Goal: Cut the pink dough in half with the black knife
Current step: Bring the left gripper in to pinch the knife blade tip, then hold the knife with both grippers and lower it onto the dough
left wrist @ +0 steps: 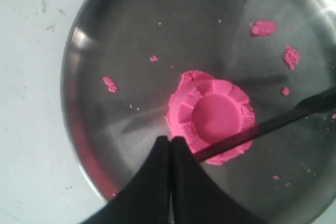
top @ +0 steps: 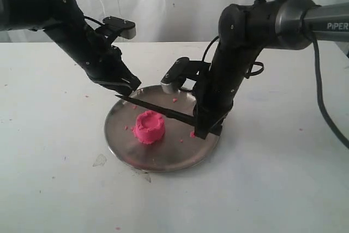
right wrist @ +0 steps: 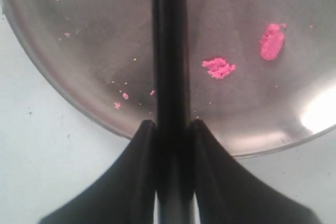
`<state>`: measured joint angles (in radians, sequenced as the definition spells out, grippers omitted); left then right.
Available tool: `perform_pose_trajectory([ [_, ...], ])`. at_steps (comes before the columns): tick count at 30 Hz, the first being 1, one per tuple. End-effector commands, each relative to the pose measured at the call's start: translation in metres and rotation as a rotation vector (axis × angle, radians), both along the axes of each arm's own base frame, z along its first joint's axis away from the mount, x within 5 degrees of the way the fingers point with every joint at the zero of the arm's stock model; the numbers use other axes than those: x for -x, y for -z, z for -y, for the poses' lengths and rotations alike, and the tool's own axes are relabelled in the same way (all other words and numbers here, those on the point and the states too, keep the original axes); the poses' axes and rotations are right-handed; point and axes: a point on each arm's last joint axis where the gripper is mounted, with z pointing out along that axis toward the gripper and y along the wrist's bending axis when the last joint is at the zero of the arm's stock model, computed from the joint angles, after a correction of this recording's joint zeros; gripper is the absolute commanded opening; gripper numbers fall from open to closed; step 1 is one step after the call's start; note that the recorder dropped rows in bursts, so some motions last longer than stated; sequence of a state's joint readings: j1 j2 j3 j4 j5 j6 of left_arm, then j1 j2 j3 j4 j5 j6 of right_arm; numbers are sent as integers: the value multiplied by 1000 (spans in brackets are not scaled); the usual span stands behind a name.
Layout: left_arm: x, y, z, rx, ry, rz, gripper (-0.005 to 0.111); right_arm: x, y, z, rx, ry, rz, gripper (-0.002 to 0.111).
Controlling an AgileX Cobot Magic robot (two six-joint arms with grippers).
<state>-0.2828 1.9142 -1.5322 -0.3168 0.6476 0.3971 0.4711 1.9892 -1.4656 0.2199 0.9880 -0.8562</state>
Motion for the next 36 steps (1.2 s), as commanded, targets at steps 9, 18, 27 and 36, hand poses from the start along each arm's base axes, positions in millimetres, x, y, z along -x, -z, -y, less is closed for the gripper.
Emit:
perform_pose_trajectory([
  [9,-1,29,-1,18,-50,18,0,-2,6,1,11,7,-9,0],
  [18,-4,49,0,5,-51,-27,0,-3,6,0,6,13,3,0],
  [27,-5,52,0,3,-52,-32,0,-4,9,0,7,9,5,0],
  [36,-5,53,0,2,-52,-36,0,-9,11,2,28,21,45,0],
])
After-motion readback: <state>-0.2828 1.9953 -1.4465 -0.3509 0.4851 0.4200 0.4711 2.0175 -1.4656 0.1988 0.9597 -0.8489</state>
